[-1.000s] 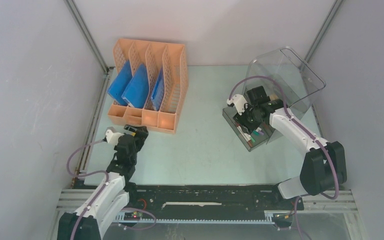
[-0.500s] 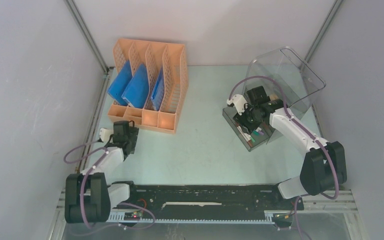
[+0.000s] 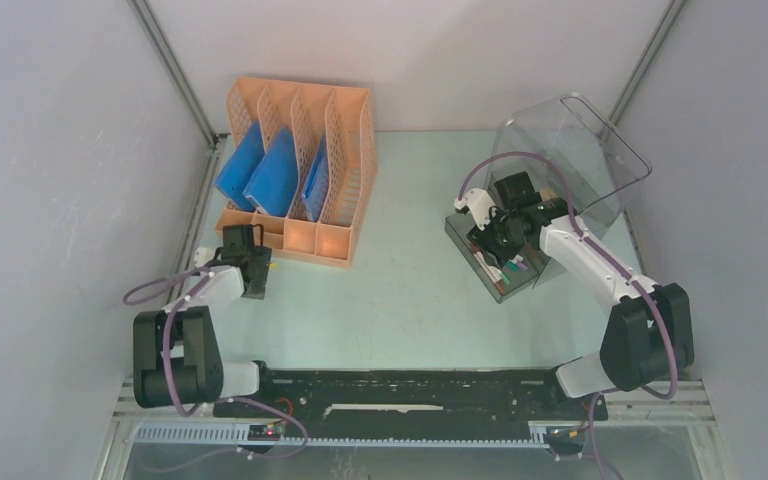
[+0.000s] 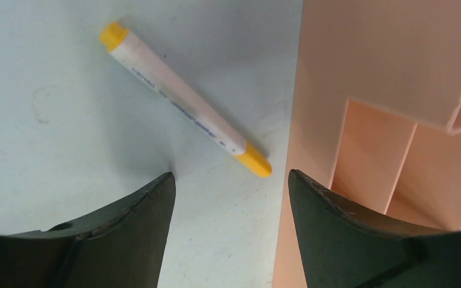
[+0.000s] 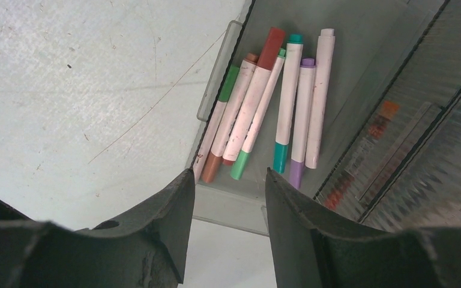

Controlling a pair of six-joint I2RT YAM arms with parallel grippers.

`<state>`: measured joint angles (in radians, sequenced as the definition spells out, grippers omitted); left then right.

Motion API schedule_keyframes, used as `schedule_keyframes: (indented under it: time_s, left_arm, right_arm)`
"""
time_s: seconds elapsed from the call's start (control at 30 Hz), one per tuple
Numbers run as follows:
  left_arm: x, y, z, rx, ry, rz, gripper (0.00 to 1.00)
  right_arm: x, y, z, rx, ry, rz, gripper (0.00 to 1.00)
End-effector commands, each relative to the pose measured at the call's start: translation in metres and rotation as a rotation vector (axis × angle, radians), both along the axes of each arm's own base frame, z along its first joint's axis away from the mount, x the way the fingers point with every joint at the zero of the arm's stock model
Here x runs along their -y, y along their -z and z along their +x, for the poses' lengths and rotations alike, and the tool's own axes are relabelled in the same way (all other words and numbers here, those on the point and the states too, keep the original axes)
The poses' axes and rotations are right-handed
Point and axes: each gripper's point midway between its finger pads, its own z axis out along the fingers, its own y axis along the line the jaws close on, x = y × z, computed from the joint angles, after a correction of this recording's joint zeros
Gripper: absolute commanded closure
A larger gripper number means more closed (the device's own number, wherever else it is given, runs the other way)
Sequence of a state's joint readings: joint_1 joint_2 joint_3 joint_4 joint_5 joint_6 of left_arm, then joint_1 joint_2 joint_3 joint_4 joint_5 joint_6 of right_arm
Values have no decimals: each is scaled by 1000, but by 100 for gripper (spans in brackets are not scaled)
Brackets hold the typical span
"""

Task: Organize the desk
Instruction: Pick up the stationery from the drawer.

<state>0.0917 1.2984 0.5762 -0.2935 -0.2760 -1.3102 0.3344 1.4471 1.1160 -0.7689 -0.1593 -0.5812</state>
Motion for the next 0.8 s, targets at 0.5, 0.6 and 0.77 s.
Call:
schedule_keyframes:
  time_s: [0.5,0.6,0.77]
  left_arm:
    - [-19,19,14,-184,-54,-108,45]
    - [-21,24,13,-201,-61,-109,46]
    - [-21,25,16,-237,-44,-118,47]
  right_arm:
    - [3,-26,8,71,-3,30,46]
    - [3,-25,8,69,-2,31,46]
    - [3,-26,7,71,-5,34,46]
